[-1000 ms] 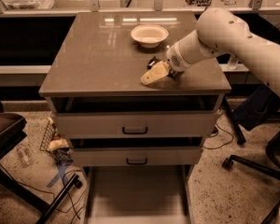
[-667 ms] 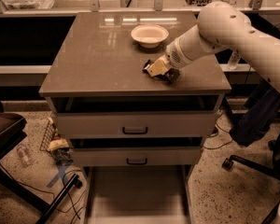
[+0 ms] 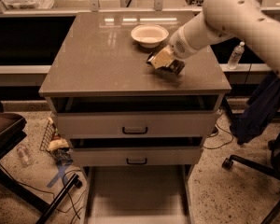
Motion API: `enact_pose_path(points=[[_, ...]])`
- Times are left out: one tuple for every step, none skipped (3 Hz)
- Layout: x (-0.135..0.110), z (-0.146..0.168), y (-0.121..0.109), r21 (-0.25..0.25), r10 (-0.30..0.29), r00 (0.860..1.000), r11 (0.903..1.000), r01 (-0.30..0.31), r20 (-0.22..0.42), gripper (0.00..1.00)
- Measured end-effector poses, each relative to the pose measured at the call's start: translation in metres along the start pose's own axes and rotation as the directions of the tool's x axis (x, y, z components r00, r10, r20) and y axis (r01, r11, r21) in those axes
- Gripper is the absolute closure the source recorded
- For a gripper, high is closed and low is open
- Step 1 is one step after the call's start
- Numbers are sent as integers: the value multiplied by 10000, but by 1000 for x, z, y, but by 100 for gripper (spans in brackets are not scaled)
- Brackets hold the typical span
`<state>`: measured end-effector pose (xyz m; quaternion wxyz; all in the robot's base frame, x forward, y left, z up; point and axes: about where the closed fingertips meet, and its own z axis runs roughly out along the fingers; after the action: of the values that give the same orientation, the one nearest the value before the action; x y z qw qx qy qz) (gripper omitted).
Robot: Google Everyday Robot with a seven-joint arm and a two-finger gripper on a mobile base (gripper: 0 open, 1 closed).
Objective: Place rxbar chocolate into bottom drawer
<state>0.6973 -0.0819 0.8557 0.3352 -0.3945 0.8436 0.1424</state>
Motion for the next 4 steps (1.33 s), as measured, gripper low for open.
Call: enact_pose_path(points=[[-14, -65, 2, 703, -181, 9987, 9974, 147, 479, 100], [5, -103, 13, 925, 76, 9943, 9956, -175, 1066, 100], [33, -118, 42, 716, 558, 9769, 9948, -719, 2062, 100], [78, -102, 77, 237, 1216, 9518, 9908, -1336, 2816, 100]])
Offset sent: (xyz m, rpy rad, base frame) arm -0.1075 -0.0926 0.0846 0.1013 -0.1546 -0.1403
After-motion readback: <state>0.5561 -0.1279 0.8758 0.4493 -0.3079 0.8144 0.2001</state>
